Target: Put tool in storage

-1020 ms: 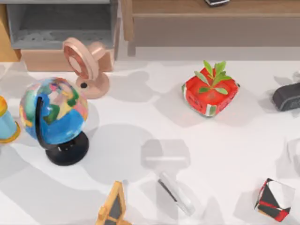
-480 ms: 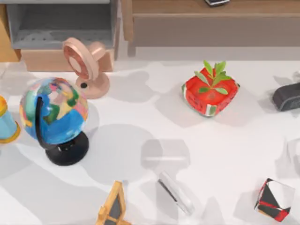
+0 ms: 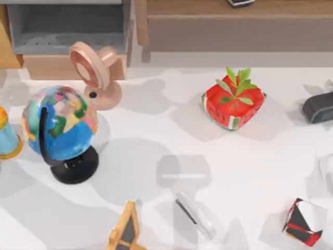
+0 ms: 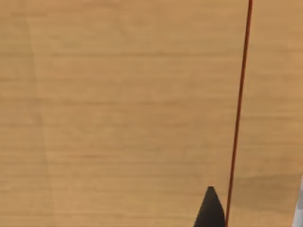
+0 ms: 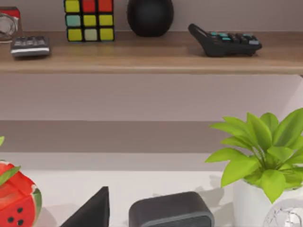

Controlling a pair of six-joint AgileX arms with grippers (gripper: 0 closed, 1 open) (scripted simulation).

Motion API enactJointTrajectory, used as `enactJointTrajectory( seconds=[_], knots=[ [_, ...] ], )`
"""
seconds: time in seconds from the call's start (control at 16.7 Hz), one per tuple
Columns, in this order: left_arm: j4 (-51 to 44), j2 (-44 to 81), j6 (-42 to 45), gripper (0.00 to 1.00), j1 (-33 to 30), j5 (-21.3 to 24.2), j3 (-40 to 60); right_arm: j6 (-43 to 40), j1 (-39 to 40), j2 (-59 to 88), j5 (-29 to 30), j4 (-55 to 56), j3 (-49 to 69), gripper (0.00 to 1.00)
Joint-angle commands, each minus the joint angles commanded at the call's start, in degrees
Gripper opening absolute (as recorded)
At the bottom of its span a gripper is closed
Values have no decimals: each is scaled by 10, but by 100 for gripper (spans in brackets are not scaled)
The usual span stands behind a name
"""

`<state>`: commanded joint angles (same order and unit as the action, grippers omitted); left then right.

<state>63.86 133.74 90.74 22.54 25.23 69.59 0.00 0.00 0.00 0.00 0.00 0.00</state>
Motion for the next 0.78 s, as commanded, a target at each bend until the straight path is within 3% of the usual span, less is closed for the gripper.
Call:
enactJointTrajectory(
  seconds=[0.12, 0.18, 0.78],
  knots=[
    [0, 0, 0, 2, 0, 0, 0, 0, 0, 0, 0, 0, 0, 100],
    [0, 0, 0, 0, 0, 0, 0, 0, 0, 0, 0, 0, 0, 100],
    [0, 1, -3, 0, 5, 3, -10, 0, 0, 0, 0, 0, 0, 100]
  ],
)
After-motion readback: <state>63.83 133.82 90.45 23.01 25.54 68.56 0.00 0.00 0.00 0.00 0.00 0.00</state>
